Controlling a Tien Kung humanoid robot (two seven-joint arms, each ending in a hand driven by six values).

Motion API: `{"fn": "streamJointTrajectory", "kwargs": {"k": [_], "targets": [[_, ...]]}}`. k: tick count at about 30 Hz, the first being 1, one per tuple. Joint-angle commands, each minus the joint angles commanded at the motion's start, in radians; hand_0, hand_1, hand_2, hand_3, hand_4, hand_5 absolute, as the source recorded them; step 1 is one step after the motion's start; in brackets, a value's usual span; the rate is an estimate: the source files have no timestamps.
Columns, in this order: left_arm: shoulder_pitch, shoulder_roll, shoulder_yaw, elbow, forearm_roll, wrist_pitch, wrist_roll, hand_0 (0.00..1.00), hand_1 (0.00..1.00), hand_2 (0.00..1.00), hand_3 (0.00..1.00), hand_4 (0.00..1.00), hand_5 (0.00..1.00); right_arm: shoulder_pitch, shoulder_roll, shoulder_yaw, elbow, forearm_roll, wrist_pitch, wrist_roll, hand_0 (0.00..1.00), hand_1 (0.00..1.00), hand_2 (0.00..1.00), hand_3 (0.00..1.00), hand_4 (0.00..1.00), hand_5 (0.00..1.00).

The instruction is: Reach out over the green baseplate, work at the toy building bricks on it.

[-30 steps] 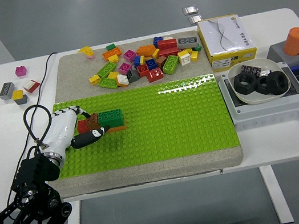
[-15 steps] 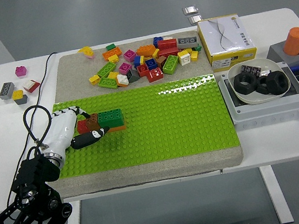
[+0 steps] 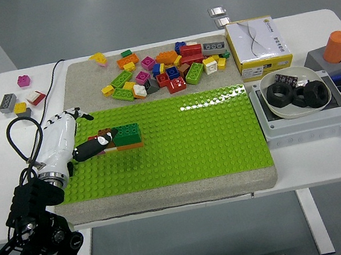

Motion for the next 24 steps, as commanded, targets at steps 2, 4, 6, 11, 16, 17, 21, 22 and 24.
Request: {"fn": "streamJointTrajectory", "kwargs": {"k": [2, 4, 6, 11, 16, 17, 21, 22, 24], "targets": [[0.023, -0.006, -0.03, -0.002, -0.039, 0.021, -0.037, 0.932, 0.917, 0.881, 0.662, 0.917, 0.527, -0.001, 0.002, 0.011, -0.007, 0.0, -0.001, 0.008, 0.512, 0.674, 0.643, 0.707, 0.773, 0.762], [0.05, -0.01, -0.062, 0.003, -0.081, 0.039, -0.079, 0.932, 0.917, 0.881, 0.662, 0.917, 0.527, 0.0, 0.004, 0.014, -0.017, 0.0, -0.004, 0.017, 0.512, 0.674, 0.643, 0.707, 0.773, 0.762], [0.078, -0.013, -0.091, 0.009, -0.123, 0.045, -0.123, 0.904, 0.897, 0.874, 0.644, 0.88, 0.431, -0.001, 0.005, -0.002, -0.031, 0.0, -0.012, 0.028, 0.512, 0.676, 0.65, 0.704, 0.767, 0.763], [0.135, -0.021, -0.126, 0.018, -0.185, 0.053, -0.212, 0.864, 0.861, 0.851, 0.663, 0.845, 0.374, -0.006, 0.008, -0.089, -0.066, 0.028, -0.042, 0.044, 0.512, 0.675, 0.655, 0.704, 0.766, 0.763], [0.159, -0.027, -0.125, 0.029, -0.207, 0.072, -0.262, 0.864, 0.861, 0.851, 0.663, 0.845, 0.374, -0.007, 0.01, -0.207, -0.074, 0.138, -0.067, 0.032, 0.512, 0.675, 0.655, 0.704, 0.766, 0.763], [0.162, -0.026, -0.121, 0.031, -0.209, 0.076, -0.269, 0.863, 0.856, 0.842, 0.66, 0.835, 0.352, -0.006, 0.011, -0.237, -0.075, 0.167, -0.074, 0.027, 0.513, 0.679, 0.704, 0.709, 0.759, 0.803], [0.171, -0.018, -0.096, 0.039, -0.221, 0.085, -0.294, 0.863, 0.856, 0.842, 0.66, 0.835, 0.352, 0.0, 0.007, -0.366, -0.075, 0.296, -0.105, 0.009, 0.513, 0.679, 0.704, 0.709, 0.759, 0.803], [0.174, -0.018, -0.089, 0.042, -0.226, 0.089, -0.302, 0.863, 0.856, 0.842, 0.66, 0.835, 0.352, 0.001, 0.004, -0.41, -0.076, 0.341, -0.113, 0.006, 0.513, 0.679, 0.704, 0.709, 0.759, 0.803], [0.179, -0.018, -0.081, 0.044, -0.232, 0.092, -0.312, 0.862, 0.855, 0.842, 0.657, 0.823, 0.333, 0.001, 0.0, -0.471, -0.076, 0.405, -0.121, 0.006, 0.513, 0.73, 0.81, 0.796, 0.779, 0.869]]}}
